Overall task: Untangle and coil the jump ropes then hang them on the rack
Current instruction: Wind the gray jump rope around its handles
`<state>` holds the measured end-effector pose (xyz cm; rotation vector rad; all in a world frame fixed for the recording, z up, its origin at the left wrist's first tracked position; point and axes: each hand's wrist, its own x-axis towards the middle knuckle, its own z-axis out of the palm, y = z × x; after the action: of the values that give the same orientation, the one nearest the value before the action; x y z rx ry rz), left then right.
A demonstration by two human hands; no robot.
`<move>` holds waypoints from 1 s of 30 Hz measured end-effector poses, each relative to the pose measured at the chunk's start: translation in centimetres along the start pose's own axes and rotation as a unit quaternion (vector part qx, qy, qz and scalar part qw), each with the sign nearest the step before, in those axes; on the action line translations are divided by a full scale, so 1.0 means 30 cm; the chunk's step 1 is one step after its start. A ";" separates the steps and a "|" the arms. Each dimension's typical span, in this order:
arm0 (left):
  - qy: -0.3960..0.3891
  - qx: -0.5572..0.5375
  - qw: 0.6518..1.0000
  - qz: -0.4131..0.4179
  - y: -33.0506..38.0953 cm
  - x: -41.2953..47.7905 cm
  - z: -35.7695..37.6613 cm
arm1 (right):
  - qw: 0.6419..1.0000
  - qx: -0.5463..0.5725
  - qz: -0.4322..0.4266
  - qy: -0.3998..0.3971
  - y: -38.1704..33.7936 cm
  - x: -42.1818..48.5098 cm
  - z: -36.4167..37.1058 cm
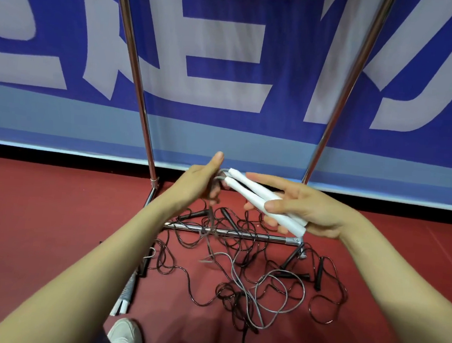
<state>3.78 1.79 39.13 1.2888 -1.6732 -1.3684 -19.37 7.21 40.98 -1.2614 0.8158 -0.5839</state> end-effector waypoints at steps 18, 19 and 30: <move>-0.043 -0.036 0.998 0.001 0.108 -0.071 0.032 | 0.824 -0.420 -0.075 0.372 0.041 0.016 -0.075; -0.066 -0.082 0.994 0.006 0.118 -0.082 0.062 | 0.849 -0.347 -0.092 0.388 0.045 0.041 -0.059; 0.084 0.121 0.969 0.199 0.038 -0.063 0.200 | 0.888 0.220 -0.210 0.344 0.004 0.199 0.086</move>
<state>-1.27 5.68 38.78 1.0832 -1.8941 -0.8187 -13.74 4.13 39.84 -0.7931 0.9124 -1.5386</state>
